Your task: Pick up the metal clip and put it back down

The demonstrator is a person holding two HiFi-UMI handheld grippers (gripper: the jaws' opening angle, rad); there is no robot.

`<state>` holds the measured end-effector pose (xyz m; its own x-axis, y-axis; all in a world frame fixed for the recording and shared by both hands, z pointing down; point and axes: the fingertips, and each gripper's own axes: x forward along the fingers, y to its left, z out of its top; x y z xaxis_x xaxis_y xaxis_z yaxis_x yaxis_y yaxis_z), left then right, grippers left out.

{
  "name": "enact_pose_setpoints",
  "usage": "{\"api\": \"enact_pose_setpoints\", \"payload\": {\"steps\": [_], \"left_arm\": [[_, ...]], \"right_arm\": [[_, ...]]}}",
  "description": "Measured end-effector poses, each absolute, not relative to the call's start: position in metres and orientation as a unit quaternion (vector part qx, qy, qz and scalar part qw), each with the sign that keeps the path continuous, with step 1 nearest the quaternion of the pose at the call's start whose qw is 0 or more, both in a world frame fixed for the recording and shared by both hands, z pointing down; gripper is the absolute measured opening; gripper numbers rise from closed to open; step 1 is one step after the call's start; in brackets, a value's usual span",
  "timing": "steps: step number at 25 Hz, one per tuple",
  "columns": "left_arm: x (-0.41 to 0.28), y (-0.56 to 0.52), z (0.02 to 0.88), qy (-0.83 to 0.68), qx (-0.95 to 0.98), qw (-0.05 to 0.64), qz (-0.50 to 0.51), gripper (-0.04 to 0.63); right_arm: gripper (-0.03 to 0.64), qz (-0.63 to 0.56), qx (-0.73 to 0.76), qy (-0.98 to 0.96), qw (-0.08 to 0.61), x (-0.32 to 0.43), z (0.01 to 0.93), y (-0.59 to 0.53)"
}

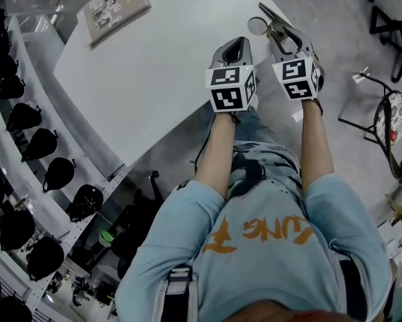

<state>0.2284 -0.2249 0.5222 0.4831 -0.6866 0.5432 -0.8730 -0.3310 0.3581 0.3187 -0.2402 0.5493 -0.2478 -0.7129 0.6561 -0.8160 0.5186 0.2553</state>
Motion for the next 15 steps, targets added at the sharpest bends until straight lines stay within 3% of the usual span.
{"api": "enact_pose_setpoints", "payload": {"steps": [15], "left_arm": [[0.206, -0.232, 0.517, -0.492, 0.800, 0.312, 0.143, 0.009]], "right_arm": [[0.104, 0.058, 0.519, -0.748, 0.410, 0.324, 0.557, -0.249]]}}
